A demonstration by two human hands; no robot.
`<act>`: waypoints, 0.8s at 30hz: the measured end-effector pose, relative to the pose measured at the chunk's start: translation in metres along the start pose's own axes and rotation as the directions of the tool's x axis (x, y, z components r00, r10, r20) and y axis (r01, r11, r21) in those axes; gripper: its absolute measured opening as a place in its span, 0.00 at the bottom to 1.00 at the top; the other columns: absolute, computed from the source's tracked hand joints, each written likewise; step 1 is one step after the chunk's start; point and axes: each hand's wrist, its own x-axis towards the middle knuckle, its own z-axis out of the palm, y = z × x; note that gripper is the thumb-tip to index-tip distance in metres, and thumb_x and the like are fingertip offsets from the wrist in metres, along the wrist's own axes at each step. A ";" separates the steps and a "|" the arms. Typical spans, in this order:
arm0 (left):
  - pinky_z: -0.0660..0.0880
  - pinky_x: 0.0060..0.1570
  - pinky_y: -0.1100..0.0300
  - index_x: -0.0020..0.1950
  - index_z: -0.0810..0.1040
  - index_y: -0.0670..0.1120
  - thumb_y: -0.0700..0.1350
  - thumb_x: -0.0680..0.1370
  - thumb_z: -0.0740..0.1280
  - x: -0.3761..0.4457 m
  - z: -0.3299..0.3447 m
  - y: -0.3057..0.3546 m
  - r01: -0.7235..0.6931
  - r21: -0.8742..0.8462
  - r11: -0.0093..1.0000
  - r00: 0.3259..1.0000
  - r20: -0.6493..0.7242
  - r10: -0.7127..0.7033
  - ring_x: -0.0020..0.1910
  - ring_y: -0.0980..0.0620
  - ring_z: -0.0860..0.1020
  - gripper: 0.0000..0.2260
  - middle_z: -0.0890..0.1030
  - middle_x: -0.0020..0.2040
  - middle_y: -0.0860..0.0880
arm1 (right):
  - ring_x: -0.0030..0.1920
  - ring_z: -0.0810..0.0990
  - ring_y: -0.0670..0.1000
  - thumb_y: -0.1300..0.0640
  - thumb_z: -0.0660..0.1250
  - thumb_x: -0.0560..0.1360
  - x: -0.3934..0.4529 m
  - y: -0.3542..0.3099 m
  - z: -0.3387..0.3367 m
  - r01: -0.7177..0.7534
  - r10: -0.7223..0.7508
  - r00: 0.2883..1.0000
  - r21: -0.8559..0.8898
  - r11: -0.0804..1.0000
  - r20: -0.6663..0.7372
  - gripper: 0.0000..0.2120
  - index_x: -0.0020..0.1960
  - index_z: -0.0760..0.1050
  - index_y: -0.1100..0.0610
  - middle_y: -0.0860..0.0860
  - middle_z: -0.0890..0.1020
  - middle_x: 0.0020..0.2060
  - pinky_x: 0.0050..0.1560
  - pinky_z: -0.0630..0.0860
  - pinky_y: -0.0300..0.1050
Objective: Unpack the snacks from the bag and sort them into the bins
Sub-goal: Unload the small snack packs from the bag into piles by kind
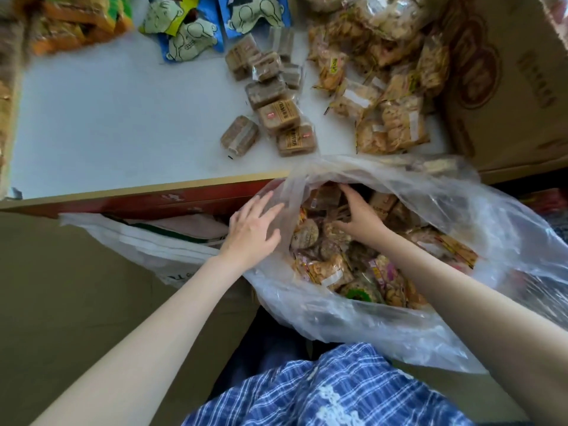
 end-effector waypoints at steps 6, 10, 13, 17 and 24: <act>0.52 0.71 0.49 0.74 0.61 0.54 0.48 0.79 0.60 -0.011 -0.006 -0.010 0.030 0.038 0.999 0.999 0.014 -0.030 0.76 0.51 0.50 0.23 0.54 0.77 0.52 | 0.70 0.56 0.64 0.54 0.70 0.72 0.033 -0.005 0.031 -0.093 0.057 0.993 -0.383 0.919 -0.106 0.34 0.73 0.57 0.50 0.55 0.56 0.73 0.68 0.58 0.62; 0.52 0.71 0.47 0.75 0.61 0.54 0.48 0.79 0.60 -0.013 -0.002 -0.009 0.040 0.037 0.999 0.998 0.044 -0.041 0.76 0.50 0.49 0.23 0.53 0.77 0.51 | 0.66 0.59 0.63 0.55 0.68 0.74 0.012 0.006 0.030 0.011 -0.037 0.999 -0.577 0.816 -0.032 0.28 0.71 0.63 0.52 0.59 0.60 0.66 0.64 0.62 0.56; 0.51 0.71 0.48 0.75 0.59 0.55 0.48 0.80 0.59 -0.010 0.004 -0.001 0.030 0.021 0.999 0.997 0.066 -0.031 0.76 0.51 0.48 0.23 0.52 0.78 0.51 | 0.67 0.58 0.63 0.54 0.66 0.75 -0.007 0.025 0.027 0.138 -0.136 0.989 -0.684 0.716 0.057 0.23 0.69 0.67 0.53 0.59 0.60 0.67 0.64 0.62 0.56; 0.50 0.72 0.49 0.75 0.59 0.55 0.48 0.80 0.58 -0.008 0.006 0.003 0.032 0.023 0.999 0.997 0.064 -0.033 0.76 0.51 0.48 0.23 0.51 0.78 0.50 | 0.67 0.60 0.61 0.43 0.67 0.72 -0.019 0.038 0.016 0.206 -0.170 0.978 -0.734 0.647 0.124 0.28 0.66 0.68 0.56 0.59 0.61 0.66 0.64 0.62 0.55; 0.51 0.72 0.47 0.75 0.60 0.54 0.48 0.80 0.59 -0.008 0.006 0.002 0.044 0.009 0.999 0.997 0.065 -0.044 0.76 0.50 0.48 0.23 0.52 0.77 0.50 | 0.50 0.72 0.51 0.56 0.72 0.70 -0.023 0.041 0.000 0.232 -0.036 0.901 -0.410 0.882 0.433 0.24 0.61 0.65 0.55 0.55 0.75 0.58 0.45 0.68 0.41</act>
